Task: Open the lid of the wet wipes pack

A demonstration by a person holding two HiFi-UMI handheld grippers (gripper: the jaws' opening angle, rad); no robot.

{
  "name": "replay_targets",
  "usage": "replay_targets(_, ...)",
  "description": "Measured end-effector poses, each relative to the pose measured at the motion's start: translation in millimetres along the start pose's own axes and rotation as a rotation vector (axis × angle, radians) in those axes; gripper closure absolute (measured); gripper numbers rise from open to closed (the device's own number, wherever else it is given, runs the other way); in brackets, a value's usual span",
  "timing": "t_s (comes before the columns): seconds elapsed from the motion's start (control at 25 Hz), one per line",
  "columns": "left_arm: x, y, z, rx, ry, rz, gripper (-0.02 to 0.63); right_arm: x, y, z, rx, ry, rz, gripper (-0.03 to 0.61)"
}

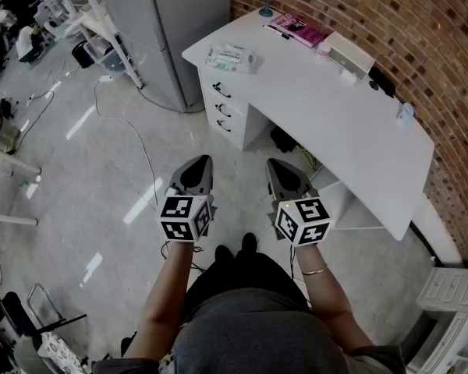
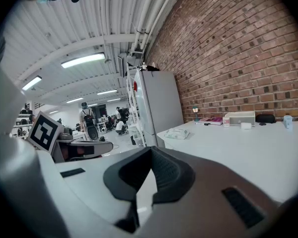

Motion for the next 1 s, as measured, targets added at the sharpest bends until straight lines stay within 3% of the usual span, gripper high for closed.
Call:
replay_targets(0.36,-6.9,1.5,10.7,-0.005,-0.050,-0.003,0.586,-12.7,-4.8,5.8,0.013,-0.001,0.016,0.575)
replay_targets(0.64,-11.9,-0.4,18.6,-0.006,-0.035,-0.016,0.583,-29.5,-1.2,6.9,-0.002,-0.012,0.017,0.572)
replay_targets(0.72,-13.5,0.5,21.8,-0.008,-0.029,-0.011,0.555,-33.9,0.7,8.3,-0.006,-0.016,0.014,0.572)
replay_targets(1.0,-19.8,3.6,26.6,-0.023,0.004,-0.002,0.516,-39.9,2.4,8.7,-0.002,0.034,0.024,0.501)
Point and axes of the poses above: the fingertips, and each gripper's own axes: z forward along the fingers, x to its left, y out of its top, the point moved 4 cm from there along -z, backward along the fingers, and after that the axes turned 14 degrees about -x, right-handed, at the moved point
